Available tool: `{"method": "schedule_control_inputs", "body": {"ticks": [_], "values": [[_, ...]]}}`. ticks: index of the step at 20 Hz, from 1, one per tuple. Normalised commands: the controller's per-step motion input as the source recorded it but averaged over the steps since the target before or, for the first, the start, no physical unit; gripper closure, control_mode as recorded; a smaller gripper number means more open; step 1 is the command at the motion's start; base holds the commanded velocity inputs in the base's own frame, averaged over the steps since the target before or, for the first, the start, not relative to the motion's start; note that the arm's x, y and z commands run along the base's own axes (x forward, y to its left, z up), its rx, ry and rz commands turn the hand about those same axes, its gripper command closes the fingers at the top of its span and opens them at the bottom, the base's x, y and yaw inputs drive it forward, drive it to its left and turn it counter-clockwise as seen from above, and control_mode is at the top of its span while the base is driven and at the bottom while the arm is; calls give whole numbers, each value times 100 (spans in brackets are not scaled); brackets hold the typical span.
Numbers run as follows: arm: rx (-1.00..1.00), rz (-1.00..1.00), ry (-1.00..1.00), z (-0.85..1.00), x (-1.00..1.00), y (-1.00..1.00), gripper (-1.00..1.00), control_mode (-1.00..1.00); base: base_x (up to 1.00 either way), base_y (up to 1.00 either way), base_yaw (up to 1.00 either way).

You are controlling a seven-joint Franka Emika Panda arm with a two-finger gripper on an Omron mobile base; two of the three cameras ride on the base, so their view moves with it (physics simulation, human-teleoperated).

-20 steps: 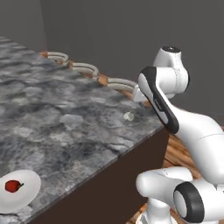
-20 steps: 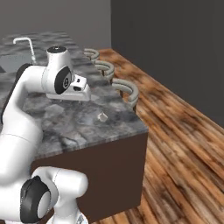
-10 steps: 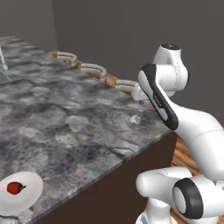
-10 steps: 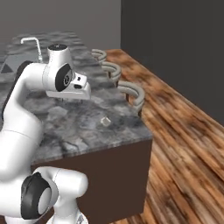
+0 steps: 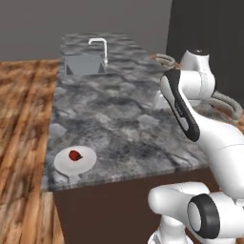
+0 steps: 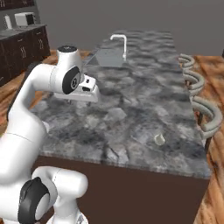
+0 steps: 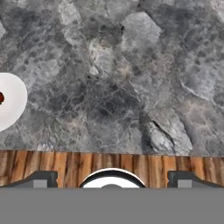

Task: Pick the bell pepper from the counter and place it in the microwave.

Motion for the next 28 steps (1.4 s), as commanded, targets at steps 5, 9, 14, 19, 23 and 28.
{"method": "schedule_control_inputs", "body": {"ticks": [5, 9, 14, 19, 23, 28], "values": [[0, 0, 0, 0, 0, 0, -100, 100, 4, 0, 90], [0, 0, 0, 0, 0, 0, -100, 100, 12, 0, 65], [0, 0, 0, 0, 0, 0, -100, 100, 58, 2, 5], [0, 0, 0, 0, 0, 0, -100, 100, 76, 7, 0], [0, 0, 0, 0, 0, 0, -100, 100, 35, 9, 0], [0, 0, 0, -3, 0, 0, -100, -100, 11, 2, 0]]}}
